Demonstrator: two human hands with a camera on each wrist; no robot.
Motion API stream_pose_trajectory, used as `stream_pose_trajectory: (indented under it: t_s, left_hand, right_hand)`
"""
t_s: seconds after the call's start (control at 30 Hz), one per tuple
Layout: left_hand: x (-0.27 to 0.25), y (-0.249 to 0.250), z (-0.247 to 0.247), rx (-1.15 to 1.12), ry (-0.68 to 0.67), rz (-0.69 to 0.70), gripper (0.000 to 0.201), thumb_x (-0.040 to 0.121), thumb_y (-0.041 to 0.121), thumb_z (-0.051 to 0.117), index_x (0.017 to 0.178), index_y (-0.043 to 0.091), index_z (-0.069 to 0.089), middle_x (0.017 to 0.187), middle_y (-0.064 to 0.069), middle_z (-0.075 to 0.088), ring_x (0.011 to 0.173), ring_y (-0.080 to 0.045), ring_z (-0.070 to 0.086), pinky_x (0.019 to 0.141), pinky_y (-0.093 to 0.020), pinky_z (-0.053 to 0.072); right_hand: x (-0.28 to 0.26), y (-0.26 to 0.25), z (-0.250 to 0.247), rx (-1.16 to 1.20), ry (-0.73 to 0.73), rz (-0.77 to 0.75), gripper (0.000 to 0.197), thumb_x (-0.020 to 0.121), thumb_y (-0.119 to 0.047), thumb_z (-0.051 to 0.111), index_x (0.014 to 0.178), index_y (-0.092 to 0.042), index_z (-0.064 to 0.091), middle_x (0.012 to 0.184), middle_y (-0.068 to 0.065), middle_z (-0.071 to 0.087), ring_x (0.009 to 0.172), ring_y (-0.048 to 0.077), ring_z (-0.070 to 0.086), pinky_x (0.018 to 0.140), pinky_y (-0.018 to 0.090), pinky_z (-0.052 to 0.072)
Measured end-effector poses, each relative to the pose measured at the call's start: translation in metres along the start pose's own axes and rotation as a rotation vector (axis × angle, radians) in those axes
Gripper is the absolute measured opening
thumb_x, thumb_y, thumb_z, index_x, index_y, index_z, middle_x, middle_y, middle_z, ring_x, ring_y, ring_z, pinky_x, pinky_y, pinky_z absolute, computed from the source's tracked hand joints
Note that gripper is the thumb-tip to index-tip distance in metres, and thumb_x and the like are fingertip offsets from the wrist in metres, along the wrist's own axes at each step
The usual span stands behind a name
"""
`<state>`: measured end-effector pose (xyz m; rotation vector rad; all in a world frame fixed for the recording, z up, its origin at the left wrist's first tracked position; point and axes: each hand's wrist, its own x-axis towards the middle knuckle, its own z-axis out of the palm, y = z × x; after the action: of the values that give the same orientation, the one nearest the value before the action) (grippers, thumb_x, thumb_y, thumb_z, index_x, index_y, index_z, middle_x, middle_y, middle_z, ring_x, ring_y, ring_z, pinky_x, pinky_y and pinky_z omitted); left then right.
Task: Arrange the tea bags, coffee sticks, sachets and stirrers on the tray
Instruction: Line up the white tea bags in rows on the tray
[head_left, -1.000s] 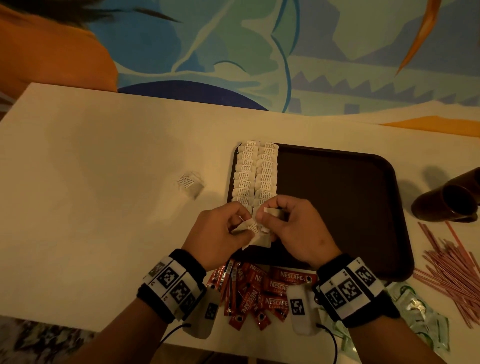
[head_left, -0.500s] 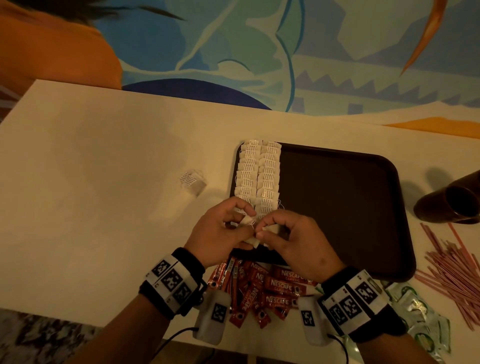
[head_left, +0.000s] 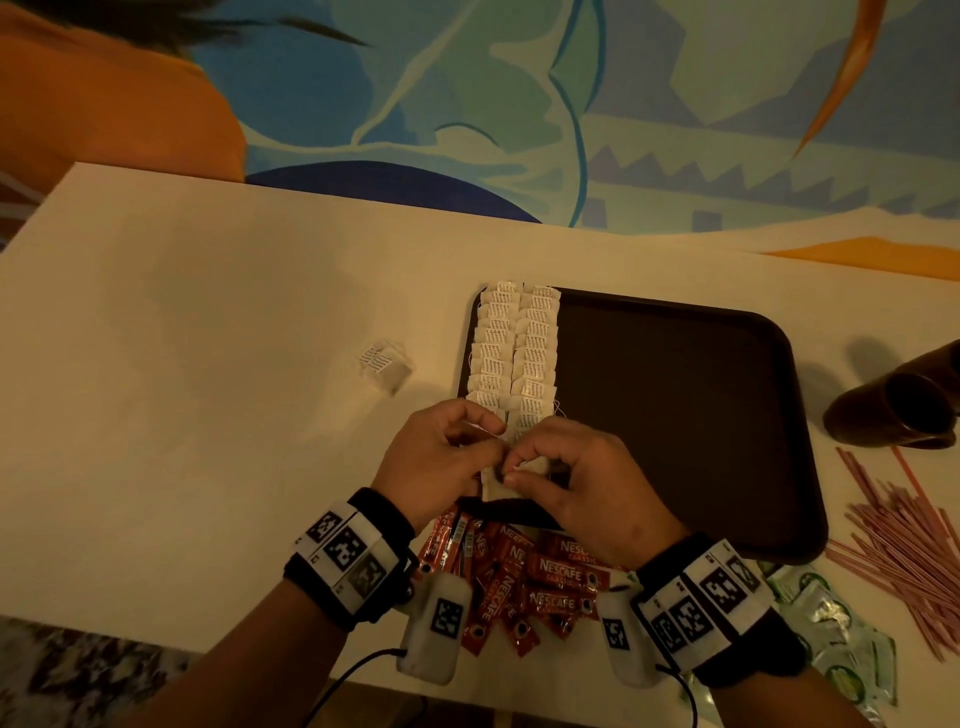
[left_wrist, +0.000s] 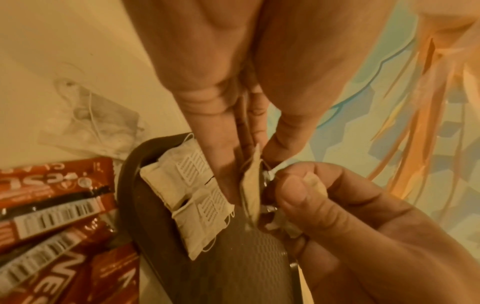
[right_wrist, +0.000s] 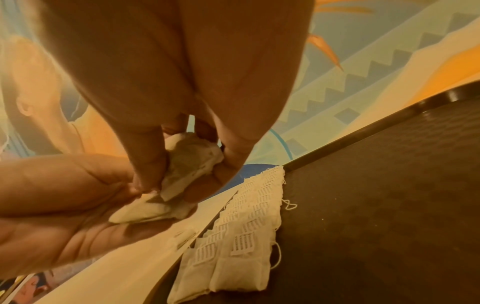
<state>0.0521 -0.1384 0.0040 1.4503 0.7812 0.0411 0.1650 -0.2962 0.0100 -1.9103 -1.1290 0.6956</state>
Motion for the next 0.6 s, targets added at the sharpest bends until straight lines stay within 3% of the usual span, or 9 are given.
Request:
stream_pose_trajectory:
  t_s: [0.17, 0.23, 0.43, 0.53, 0.6]
  left_hand:
    - [0.004, -0.002, 0.0, -0.095, 0.148, -0.008, 0.012, 0.086, 0.006, 0.075, 0.088, 0.017, 0.074, 0.089, -0.009, 0.075, 0.088, -0.034, 0.074, 0.079, -0.058, 0.062]
    - [0.008, -0.003, -0.003, -0.067, 0.185, 0.01, 0.01, 0.086, 0.01, 0.076, 0.088, 0.019, 0.074, 0.089, -0.007, 0.076, 0.089, -0.031, 0.074, 0.081, -0.06, 0.061]
    - [0.009, -0.013, -0.015, 0.167, 0.14, 0.081, 0.007, 0.087, 0.02, 0.079, 0.09, 0.025, 0.074, 0.089, 0.006, 0.079, 0.083, -0.013, 0.074, 0.085, -0.049, 0.061]
    - [0.008, -0.022, -0.017, 0.219, 0.083, 0.061, 0.009, 0.087, 0.021, 0.079, 0.088, 0.028, 0.073, 0.091, 0.008, 0.079, 0.082, -0.013, 0.074, 0.082, -0.05, 0.061]
    - [0.009, -0.029, -0.017, 0.292, 0.026, 0.052, 0.013, 0.086, 0.022, 0.079, 0.089, 0.033, 0.073, 0.092, 0.009, 0.078, 0.085, -0.011, 0.073, 0.081, -0.045, 0.062]
  right_hand:
    - [-0.002, 0.004, 0.005, -0.066, -0.065, 0.012, 0.009, 0.089, -0.024, 0.078, 0.094, -0.03, 0.074, 0.099, -0.018, 0.065, 0.097, 0.004, 0.062, 0.084, 0.026, 0.053]
    - [-0.004, 0.006, 0.006, -0.069, -0.079, 0.02, 0.009, 0.089, -0.024, 0.077, 0.094, -0.031, 0.074, 0.1, -0.019, 0.065, 0.099, 0.003, 0.061, 0.084, 0.023, 0.052]
    - [-0.009, 0.015, 0.001, -0.067, 0.04, 0.199, 0.01, 0.088, -0.03, 0.079, 0.09, -0.038, 0.074, 0.097, -0.021, 0.069, 0.089, -0.001, 0.063, 0.075, 0.017, 0.052]
    - [-0.01, 0.022, 0.002, -0.019, 0.109, 0.346, 0.014, 0.084, -0.032, 0.083, 0.092, -0.039, 0.074, 0.094, -0.017, 0.07, 0.083, 0.0, 0.066, 0.068, 0.017, 0.053]
    - [-0.009, 0.025, 0.004, -0.014, 0.145, 0.402, 0.018, 0.082, -0.031, 0.085, 0.091, -0.039, 0.072, 0.094, -0.015, 0.07, 0.081, 0.001, 0.065, 0.062, 0.012, 0.05]
